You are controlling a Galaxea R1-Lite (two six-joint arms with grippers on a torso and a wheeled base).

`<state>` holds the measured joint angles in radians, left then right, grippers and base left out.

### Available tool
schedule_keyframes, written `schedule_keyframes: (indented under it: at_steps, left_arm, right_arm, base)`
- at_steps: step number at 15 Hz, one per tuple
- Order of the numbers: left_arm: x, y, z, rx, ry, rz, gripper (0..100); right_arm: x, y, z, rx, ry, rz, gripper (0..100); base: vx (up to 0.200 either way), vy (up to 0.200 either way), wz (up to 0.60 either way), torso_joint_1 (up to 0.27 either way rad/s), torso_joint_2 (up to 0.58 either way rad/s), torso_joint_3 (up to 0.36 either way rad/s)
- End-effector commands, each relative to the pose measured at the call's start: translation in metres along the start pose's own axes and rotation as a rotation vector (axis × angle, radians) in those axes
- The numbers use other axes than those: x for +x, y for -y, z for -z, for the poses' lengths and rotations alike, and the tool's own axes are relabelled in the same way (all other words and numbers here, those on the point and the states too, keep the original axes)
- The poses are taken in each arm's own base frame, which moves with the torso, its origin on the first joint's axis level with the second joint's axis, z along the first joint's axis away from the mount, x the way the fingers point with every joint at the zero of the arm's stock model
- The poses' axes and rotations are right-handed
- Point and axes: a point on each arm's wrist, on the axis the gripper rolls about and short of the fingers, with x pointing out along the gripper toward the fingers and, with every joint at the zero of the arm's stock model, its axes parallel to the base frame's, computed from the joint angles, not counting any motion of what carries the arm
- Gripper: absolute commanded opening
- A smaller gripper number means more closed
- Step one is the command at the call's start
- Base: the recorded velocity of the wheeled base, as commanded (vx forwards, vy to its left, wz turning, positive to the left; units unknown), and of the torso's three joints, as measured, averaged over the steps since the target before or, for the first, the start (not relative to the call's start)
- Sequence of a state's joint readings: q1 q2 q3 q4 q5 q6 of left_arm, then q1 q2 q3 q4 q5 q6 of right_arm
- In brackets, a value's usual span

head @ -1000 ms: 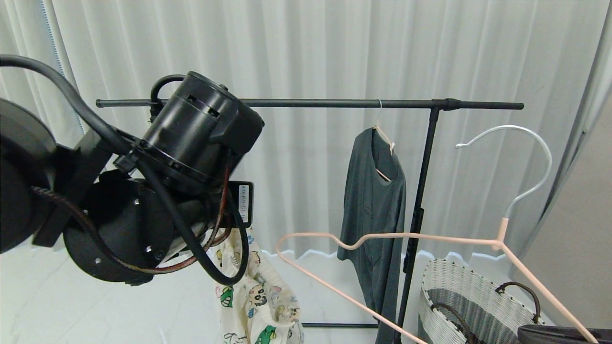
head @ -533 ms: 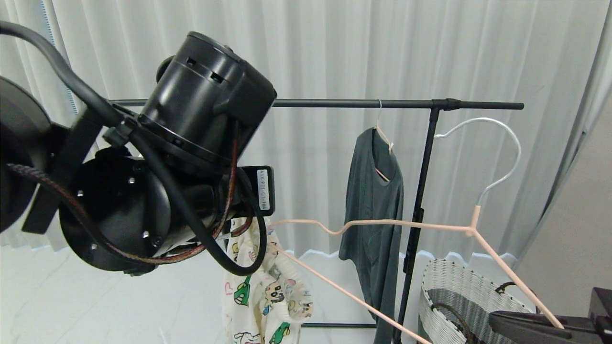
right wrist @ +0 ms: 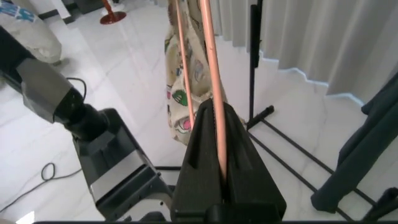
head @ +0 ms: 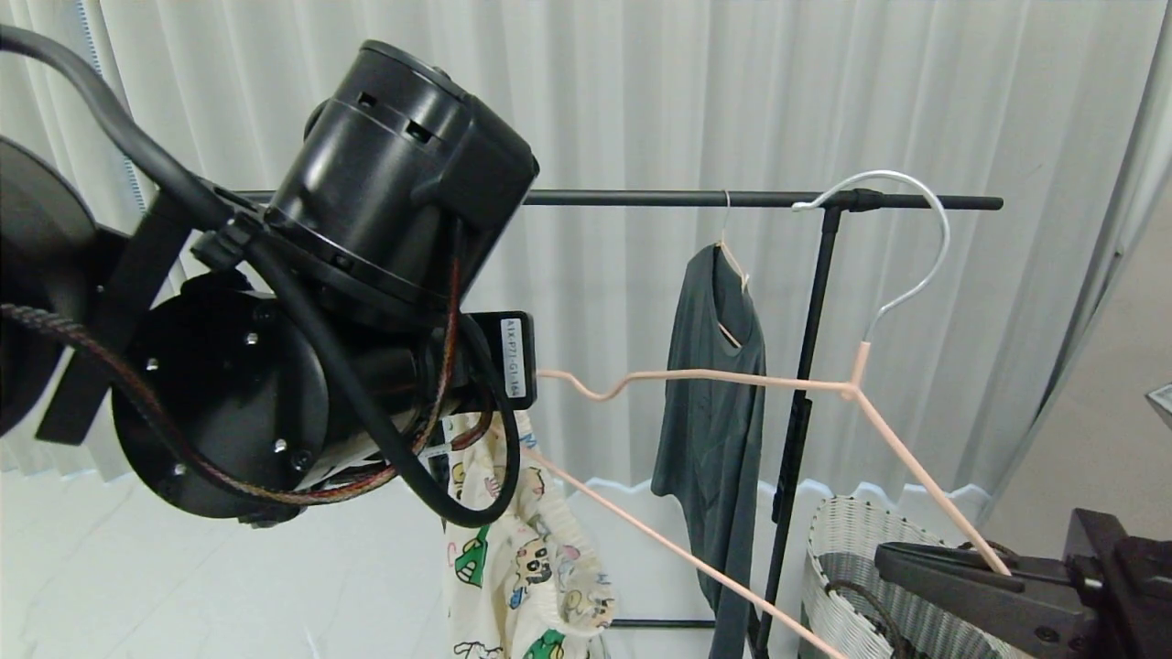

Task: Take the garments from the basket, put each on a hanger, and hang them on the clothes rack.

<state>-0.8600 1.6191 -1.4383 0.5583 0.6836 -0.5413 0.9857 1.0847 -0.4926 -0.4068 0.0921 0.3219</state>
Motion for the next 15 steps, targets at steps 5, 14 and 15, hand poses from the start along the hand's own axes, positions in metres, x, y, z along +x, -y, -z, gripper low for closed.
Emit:
schedule_keyframes:
  at_steps: [5,14,15]
  left_arm:
    - [-0.001,-0.001,-0.001,-0.008,0.007,-0.006,0]
    - [0.018,-0.007,0.0,-0.029,0.046,-0.174,0]
    - [0.019,-0.006,0.0,-0.027,0.045,-0.173,0]
  right_arm:
    - [0.046,0.007,0.008,0.003,-0.041,0.024,0]
    - [0.062,0.015,0.014,-0.001,-0.026,0.189,0]
    - [0.062,0.015,0.013,-0.002,-0.02,0.19,0]
  base:
    - [0.0,0.0,0.0,0.0,0.0,0.0]
    - [0.0,0.0,0.0,0.0,0.0,0.0]
    - [0.0,0.0,0.0,0.0,0.0,0.0]
